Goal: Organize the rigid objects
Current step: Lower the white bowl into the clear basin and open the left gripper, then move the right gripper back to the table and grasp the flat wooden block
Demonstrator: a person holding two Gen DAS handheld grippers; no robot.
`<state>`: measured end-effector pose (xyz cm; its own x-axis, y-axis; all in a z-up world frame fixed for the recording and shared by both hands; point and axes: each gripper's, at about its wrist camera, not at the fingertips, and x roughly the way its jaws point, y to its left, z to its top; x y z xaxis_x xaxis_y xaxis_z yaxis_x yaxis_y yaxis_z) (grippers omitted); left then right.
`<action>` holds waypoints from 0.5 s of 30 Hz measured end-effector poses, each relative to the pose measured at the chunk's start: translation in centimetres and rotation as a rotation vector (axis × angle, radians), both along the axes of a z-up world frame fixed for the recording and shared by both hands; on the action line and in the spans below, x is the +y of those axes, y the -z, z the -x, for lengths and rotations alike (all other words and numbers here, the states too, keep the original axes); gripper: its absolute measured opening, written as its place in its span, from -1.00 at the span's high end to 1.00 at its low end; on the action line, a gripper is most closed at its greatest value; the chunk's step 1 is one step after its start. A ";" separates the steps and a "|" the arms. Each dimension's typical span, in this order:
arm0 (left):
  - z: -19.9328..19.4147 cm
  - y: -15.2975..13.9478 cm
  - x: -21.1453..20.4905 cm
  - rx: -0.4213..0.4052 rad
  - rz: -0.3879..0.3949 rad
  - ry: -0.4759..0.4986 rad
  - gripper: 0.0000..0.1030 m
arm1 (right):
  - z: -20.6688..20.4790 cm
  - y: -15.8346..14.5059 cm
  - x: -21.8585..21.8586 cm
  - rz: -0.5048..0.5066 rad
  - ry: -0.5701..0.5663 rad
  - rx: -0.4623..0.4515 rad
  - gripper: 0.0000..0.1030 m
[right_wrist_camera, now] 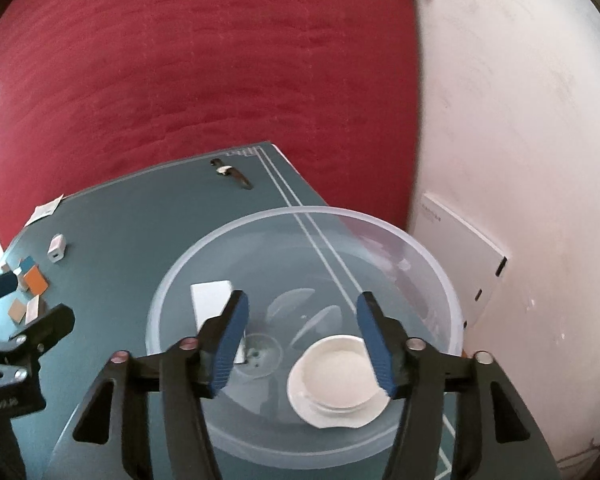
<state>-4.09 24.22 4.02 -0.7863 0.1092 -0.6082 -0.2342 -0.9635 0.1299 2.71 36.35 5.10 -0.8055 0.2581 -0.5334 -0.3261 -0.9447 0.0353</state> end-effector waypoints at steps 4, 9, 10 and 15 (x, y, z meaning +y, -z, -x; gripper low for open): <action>-0.1 0.4 -0.6 0.009 0.017 -0.029 -0.99 | -0.2 0.0 -1.4 -0.038 -0.024 0.013 -0.17; -0.4 0.4 -1.3 0.028 0.029 -0.056 -0.99 | -0.2 0.0 -3.1 -0.069 -0.064 0.015 -0.17; -0.4 0.3 -1.6 0.032 0.028 -0.062 -0.98 | -0.3 0.1 -3.4 -0.072 -0.073 0.014 -0.17; -0.9 0.1 -2.9 0.047 0.019 -0.081 -0.98 | -0.2 0.4 -5.1 -0.086 -0.113 0.002 -0.17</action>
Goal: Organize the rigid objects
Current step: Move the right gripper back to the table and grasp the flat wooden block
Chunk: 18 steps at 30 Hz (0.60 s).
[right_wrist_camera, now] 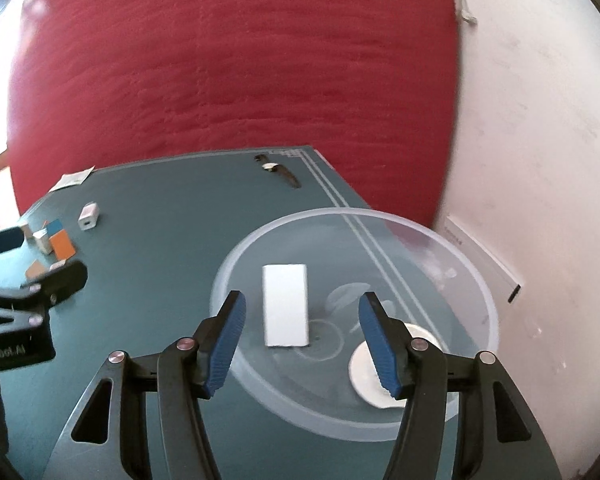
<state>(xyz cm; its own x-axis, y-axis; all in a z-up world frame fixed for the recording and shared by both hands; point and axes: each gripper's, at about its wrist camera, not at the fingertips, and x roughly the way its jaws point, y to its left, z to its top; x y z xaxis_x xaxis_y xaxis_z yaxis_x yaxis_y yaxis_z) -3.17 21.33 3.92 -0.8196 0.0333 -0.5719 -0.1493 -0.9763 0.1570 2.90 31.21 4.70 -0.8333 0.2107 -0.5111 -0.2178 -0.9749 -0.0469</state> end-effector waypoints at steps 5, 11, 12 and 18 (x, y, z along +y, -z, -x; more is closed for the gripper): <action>-0.3 -0.1 -1.3 0.007 -0.013 -0.016 -0.99 | -0.1 0.1 -1.2 -0.003 -0.029 -0.008 -0.17; -0.5 -0.2 -2.8 0.013 -0.025 -0.035 -0.99 | 0.3 0.3 -2.8 0.020 -0.077 -0.040 -0.17; -0.6 -0.1 -3.1 0.013 -0.026 -0.039 -0.99 | 0.4 0.4 -3.2 0.032 -0.096 -0.050 -0.17; -0.2 0.2 -6.2 -0.011 -0.045 -0.086 -0.98 | 0.9 0.7 -5.5 0.080 -0.207 -0.101 -0.17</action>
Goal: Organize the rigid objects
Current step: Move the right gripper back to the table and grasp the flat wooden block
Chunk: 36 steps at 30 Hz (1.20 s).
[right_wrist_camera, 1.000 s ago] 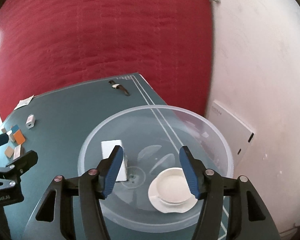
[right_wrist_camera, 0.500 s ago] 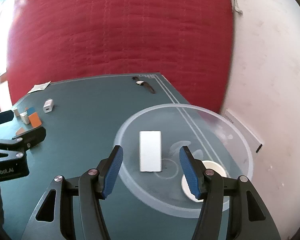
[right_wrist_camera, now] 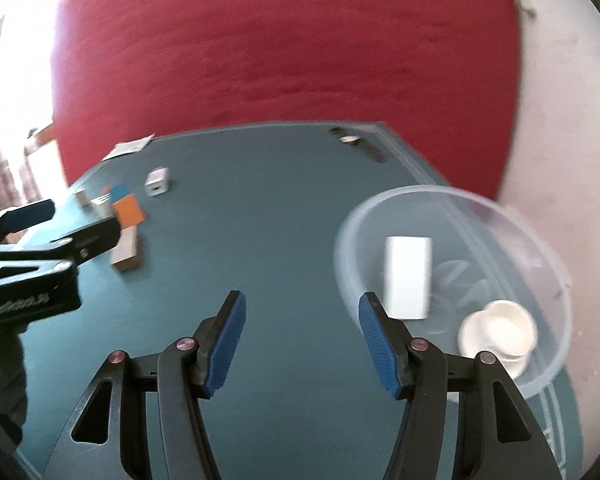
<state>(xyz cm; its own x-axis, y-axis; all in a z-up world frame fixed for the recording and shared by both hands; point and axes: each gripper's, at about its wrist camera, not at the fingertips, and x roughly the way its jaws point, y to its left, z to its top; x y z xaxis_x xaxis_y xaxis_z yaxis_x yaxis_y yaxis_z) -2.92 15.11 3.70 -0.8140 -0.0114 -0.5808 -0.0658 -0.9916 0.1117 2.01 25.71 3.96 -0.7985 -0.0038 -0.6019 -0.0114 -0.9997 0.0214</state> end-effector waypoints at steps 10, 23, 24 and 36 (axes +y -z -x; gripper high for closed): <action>0.4 1.5 -7.5 -0.037 0.009 -0.149 -0.98 | 2.9 1.2 -4.1 0.067 -0.154 -0.110 -0.17; 1.0 2.7 -11.2 -0.069 0.006 -0.203 -0.98 | 7.9 1.2 -10.9 0.075 -0.325 -0.138 -0.17; 1.1 2.8 -11.5 -0.073 0.003 -0.205 -0.98 | 8.4 1.4 -11.3 0.071 -0.333 -0.143 -0.16; 2.1 3.8 -13.3 -0.119 -0.027 -0.230 -0.98 | 11.8 2.8 -14.1 0.022 -0.383 -0.181 0.29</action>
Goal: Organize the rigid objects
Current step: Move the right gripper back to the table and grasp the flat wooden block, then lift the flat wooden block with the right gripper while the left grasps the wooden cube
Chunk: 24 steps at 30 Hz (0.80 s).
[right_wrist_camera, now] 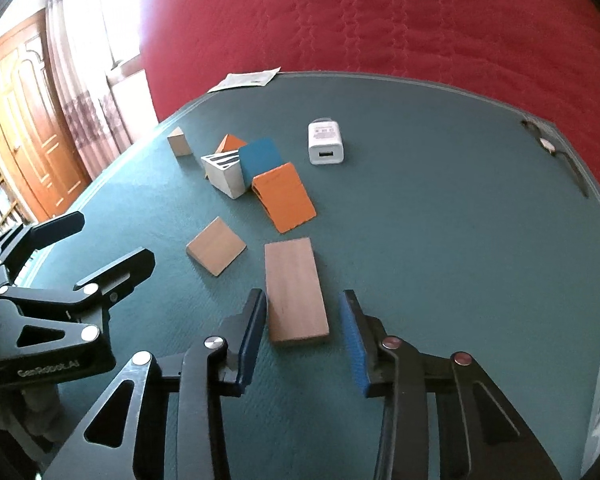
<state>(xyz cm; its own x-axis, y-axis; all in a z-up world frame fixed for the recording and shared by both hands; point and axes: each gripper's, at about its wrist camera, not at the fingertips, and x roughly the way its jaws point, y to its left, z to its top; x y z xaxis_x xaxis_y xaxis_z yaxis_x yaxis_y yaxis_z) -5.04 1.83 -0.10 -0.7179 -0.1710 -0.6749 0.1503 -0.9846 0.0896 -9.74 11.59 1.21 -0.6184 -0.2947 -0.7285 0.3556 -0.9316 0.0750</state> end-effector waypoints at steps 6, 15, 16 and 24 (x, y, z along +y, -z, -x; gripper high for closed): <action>0.2 0.3 -0.3 -0.016 -0.006 -0.010 -0.98 | -0.2 0.0 -1.0 -0.059 -0.013 0.023 0.42; 0.7 0.6 -0.2 -0.040 -0.003 -0.021 -0.98 | -0.3 -0.1 0.6 -0.036 0.039 0.017 0.43; 0.8 0.7 -0.1 -0.044 0.001 -0.022 -0.98 | -0.4 -0.2 0.8 -0.034 0.045 0.016 0.43; 1.8 0.8 1.3 -0.057 0.029 0.000 -0.98 | -0.6 -0.2 2.6 -0.021 0.077 0.007 0.43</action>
